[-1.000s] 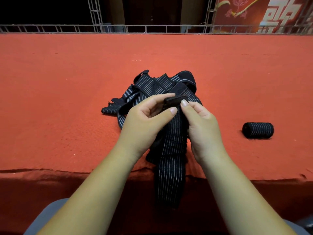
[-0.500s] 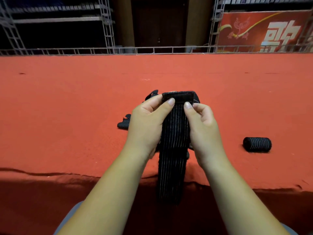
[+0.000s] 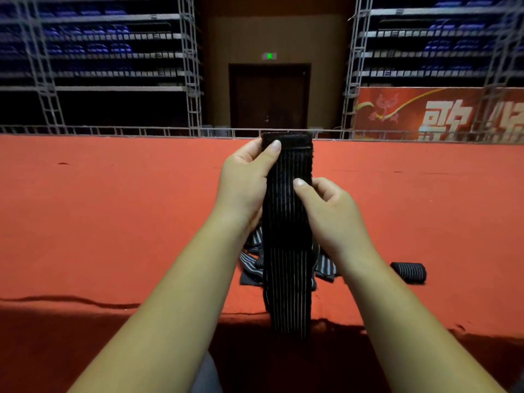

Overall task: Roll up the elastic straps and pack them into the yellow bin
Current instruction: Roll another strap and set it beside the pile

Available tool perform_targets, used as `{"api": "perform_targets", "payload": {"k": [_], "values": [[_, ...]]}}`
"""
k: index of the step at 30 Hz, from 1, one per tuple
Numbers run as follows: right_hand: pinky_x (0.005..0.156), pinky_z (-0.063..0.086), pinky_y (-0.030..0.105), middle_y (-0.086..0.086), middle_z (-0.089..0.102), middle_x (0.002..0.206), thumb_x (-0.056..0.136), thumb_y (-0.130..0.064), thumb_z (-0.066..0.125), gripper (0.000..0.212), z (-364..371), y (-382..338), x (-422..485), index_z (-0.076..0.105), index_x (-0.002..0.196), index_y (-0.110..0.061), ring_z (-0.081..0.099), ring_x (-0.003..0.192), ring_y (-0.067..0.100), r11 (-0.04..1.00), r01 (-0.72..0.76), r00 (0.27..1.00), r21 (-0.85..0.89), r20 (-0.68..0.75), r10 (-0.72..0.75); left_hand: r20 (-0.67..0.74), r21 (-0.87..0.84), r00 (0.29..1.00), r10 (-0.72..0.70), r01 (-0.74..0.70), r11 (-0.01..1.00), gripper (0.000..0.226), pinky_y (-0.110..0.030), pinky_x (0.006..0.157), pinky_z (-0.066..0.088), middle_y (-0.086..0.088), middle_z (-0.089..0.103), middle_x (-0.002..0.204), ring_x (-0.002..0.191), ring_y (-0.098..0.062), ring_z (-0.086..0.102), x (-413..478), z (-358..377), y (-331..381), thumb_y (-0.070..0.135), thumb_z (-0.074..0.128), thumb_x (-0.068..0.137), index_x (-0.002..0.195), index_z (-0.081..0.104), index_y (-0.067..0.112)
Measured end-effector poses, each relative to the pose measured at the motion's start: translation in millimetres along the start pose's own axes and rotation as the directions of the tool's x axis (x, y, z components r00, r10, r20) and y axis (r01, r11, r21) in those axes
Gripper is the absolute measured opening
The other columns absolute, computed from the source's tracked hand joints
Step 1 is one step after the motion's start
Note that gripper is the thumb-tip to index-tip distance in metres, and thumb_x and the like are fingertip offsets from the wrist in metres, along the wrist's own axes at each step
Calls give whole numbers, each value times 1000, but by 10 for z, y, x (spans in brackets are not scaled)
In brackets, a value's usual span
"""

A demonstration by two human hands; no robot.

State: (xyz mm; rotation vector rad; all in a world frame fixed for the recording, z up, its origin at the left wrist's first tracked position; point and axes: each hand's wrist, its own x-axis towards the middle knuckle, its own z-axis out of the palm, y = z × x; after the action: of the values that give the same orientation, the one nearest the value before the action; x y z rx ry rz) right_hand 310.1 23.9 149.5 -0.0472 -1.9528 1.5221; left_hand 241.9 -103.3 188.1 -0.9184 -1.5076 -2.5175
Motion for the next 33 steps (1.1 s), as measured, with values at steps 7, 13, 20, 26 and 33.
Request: {"api": "perform_targets", "payload": {"k": [7,13,20,26,33], "values": [[84,65,42,12,82,102,103,-49,66,37,9,-131,-15,81,107,-15,79,92,26,982,-139,976,126,185,114,-34,-18,999,-42,42,999,17,-40,84,65,-11,80,102,94,-23,78,38,12,198,13,59,111,114,75,7],[80,63,50,34,72,113,107,-30,62,49,-12,92,-197,63,131,13,72,96,44,812,-494,781,312,569,257,-58,-49,990,-130,128,991,21,-39,78,64,-13,79,102,92,-23,77,59,-16,76,15,59,111,122,72,2],[80,67,51,31,76,116,104,-23,63,32,29,591,-295,72,123,1,78,87,43,705,-614,703,354,652,285,-133,5,971,-201,204,979,16,-45,84,65,-14,78,97,88,-26,76,73,-159,-433,16,61,110,113,74,6],[68,64,35,20,77,93,99,-16,70,17,108,1072,-245,78,100,-2,77,74,26,684,-644,712,342,596,371,-179,99,961,-211,231,968,19,-50,90,61,-18,77,104,93,-29,73,71,-414,-972,18,61,111,115,74,5],[80,65,36,16,80,105,103,-28,68,30,43,1609,-204,77,118,-3,78,90,24,677,-700,635,225,631,446,-214,280,944,-249,304,910,11,-40,70,61,-3,81,100,84,-18,75,-172,-667,-1586,25,67,108,108,78,22]]}}
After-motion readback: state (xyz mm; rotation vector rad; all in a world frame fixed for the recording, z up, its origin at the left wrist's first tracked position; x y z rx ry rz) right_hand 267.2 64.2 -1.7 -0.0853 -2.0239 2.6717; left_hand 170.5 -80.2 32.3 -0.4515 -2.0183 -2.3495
